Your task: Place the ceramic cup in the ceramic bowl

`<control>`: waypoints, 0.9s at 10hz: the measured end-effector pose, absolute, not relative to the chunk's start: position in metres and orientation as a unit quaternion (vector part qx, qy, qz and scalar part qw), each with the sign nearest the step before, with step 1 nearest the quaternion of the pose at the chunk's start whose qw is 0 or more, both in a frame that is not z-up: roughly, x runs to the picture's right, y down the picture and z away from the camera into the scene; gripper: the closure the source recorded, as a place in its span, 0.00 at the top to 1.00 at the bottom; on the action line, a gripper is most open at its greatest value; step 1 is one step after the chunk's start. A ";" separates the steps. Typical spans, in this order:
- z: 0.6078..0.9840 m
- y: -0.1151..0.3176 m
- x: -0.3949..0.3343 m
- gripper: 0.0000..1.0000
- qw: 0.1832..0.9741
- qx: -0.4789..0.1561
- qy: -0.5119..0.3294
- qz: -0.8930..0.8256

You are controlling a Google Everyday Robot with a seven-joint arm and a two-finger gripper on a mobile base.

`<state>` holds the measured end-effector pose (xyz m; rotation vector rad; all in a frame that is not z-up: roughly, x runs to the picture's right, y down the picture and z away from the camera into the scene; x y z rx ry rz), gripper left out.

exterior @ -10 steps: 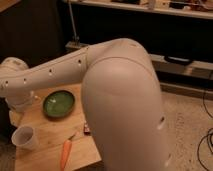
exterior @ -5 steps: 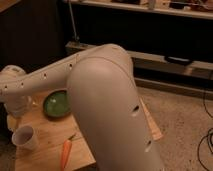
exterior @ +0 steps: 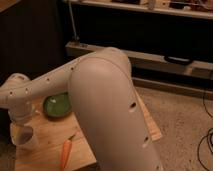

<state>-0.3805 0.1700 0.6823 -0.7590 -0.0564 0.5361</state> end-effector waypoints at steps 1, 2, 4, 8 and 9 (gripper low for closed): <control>0.684 0.175 -0.382 0.80 0.893 -0.369 -0.024 0.255; 0.689 0.183 -0.380 0.75 0.893 -0.368 -0.011 0.258; 0.696 0.186 -0.373 0.57 0.899 -0.351 0.012 0.261; 0.715 0.186 -0.372 0.15 0.916 -0.309 0.017 0.256; 0.717 0.186 -0.377 0.07 0.916 -0.312 0.012 0.253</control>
